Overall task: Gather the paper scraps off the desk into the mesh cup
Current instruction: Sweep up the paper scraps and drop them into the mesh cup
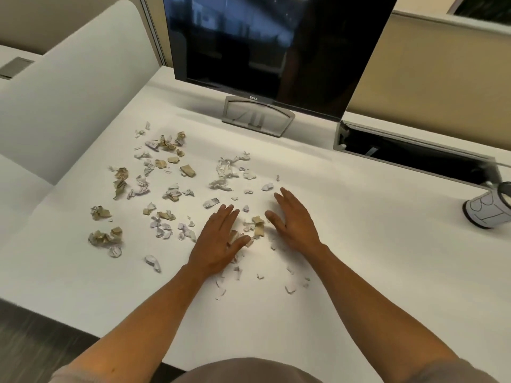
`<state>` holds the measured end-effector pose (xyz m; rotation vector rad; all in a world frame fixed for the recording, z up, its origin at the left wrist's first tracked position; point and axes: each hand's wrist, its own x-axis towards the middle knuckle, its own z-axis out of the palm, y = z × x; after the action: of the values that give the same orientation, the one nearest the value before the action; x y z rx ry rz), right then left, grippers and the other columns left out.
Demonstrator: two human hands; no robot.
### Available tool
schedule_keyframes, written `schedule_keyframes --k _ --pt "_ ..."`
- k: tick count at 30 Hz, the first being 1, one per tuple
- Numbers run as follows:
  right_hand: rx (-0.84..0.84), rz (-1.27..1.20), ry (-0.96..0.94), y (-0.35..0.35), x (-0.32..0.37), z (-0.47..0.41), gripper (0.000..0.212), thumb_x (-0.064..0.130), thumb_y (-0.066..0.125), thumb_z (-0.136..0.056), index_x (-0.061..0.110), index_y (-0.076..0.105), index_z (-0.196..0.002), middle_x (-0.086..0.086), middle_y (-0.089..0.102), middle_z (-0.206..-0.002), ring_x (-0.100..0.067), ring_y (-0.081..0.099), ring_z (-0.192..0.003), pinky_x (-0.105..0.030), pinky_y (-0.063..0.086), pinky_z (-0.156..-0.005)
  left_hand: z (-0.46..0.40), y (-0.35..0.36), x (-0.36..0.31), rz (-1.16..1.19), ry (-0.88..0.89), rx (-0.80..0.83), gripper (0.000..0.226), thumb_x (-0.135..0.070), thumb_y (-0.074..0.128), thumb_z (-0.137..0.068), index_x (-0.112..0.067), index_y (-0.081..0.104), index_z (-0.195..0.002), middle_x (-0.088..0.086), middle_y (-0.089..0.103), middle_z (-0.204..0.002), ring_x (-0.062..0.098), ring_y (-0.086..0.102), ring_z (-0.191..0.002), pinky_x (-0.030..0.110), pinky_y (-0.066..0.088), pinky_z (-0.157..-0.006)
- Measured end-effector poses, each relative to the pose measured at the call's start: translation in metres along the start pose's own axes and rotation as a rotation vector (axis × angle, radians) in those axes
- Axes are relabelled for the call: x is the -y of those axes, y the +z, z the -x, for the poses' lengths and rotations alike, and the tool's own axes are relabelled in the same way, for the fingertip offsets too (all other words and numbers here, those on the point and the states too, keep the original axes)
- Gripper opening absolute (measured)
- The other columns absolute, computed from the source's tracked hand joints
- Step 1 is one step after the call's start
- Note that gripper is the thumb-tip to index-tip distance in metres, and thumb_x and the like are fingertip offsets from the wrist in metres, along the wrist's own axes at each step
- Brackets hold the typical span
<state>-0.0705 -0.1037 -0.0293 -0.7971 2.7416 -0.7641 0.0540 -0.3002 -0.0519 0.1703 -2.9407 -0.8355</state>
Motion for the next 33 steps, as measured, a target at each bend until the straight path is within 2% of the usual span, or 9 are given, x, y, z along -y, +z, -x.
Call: schedule_keyframes --k 3,7,13,18,22,24,28,31,33 --pt "0.009 0.036 0.063 0.005 -0.001 -0.037 0.070 0.054 0.044 -0.096 0.015 0.027 -0.151 -0.004 0.018 -0.161 -0.019 0.015 -0.148 -0.033 0.012 -0.120 -0.001 0.001 0.009 -0.012 0.010 0.040 0.078 -0.068 0.031 -0.090 -0.020 0.021 -0.152 -0.004 0.016 -0.160 -0.004 -0.006 -0.142 0.014 -0.012 -0.114" --pt "0.082 0.031 0.145 0.011 -0.002 -0.076 0.072 0.056 0.038 -0.097 0.015 0.018 -0.153 -0.004 0.010 -0.163 -0.019 0.009 -0.150 -0.038 0.004 -0.120 -0.001 0.005 0.012 -0.056 0.036 0.051 0.081 -0.070 0.027 -0.090 -0.017 0.023 -0.152 -0.001 0.019 -0.159 -0.001 -0.004 -0.143 0.018 -0.011 -0.116" --pt "0.277 0.161 -0.093 0.021 0.012 -0.104 0.076 0.062 0.028 -0.096 0.019 0.009 -0.154 -0.001 0.000 -0.163 -0.016 -0.001 -0.150 -0.041 -0.005 -0.120 0.000 0.005 0.012 -0.050 0.058 0.026 0.082 -0.069 0.029 -0.091 -0.013 0.029 -0.150 -0.001 0.022 -0.157 0.006 0.005 -0.146 0.020 -0.008 -0.117" --pt "0.294 0.203 -0.272 0.025 0.020 -0.088 0.065 0.056 0.028 -0.099 0.021 0.019 -0.153 -0.001 0.011 -0.162 -0.017 0.003 -0.150 -0.040 -0.002 -0.120 0.001 0.004 0.009 -0.030 0.059 -0.013 0.083 -0.068 0.032 -0.090 -0.009 0.030 -0.149 0.005 0.025 -0.157 0.003 0.004 -0.143 0.019 -0.006 -0.117" --pt "0.318 0.179 -0.331 0.024 0.021 -0.052 0.059 0.049 0.029 -0.102 0.020 0.023 -0.153 0.000 0.015 -0.162 -0.015 0.004 -0.150 -0.037 -0.002 -0.121 0.001 0.003 0.006 -0.029 0.086 -0.020 0.084 -0.069 0.031 -0.091 -0.007 0.030 -0.149 0.006 0.026 -0.157 0.009 0.010 -0.146 0.033 0.011 -0.121" --pt "0.326 0.187 -0.356 0.022 0.022 -0.032 0.057 0.047 0.029 -0.103 0.020 0.023 -0.153 0.001 0.016 -0.161 -0.014 0.004 -0.150 -0.035 -0.003 -0.121 0.002 0.005 0.007 -0.026 0.088 -0.020 0.085 -0.069 0.033 -0.091 -0.008 0.028 -0.149 0.006 0.025 -0.157 0.010 0.011 -0.147 0.033 0.013 -0.120" --pt "0.342 0.177 -0.367 0.018 0.024 0.004 0.049 0.036 0.030 -0.105 0.019 0.029 -0.151 0.002 0.020 -0.160 -0.014 0.006 -0.150 -0.032 -0.004 -0.120 0.003 0.004 0.008 -0.003 0.100 -0.020 0.084 -0.066 0.041 -0.091 -0.009 0.023 -0.150 0.003 0.020 -0.159 0.013 0.013 -0.148 0.032 0.013 -0.120" --pt "0.374 0.133 -0.353 0.015 0.028 0.021 0.046 0.032 0.030 -0.106 0.018 0.033 -0.150 0.003 0.023 -0.159 -0.012 0.008 -0.149 -0.030 -0.003 -0.120 0.005 0.001 0.006 0.006 0.174 0.012 0.081 -0.063 0.044 -0.090 -0.006 0.032 -0.147 0.007 0.029 -0.156 0.014 0.019 -0.146 0.042 0.021 -0.118" --pt "0.347 0.051 -0.307 0.009 0.029 0.034 0.046 0.034 0.034 -0.104 0.018 0.036 -0.148 0.003 0.026 -0.158 -0.011 0.011 -0.149 -0.029 0.002 -0.121 0.009 -0.003 0.004 0.019 0.211 0.043 0.081 -0.065 0.042 -0.090 -0.010 0.032 -0.148 0.003 0.026 -0.157 0.010 0.015 -0.147 0.043 0.020 -0.118"
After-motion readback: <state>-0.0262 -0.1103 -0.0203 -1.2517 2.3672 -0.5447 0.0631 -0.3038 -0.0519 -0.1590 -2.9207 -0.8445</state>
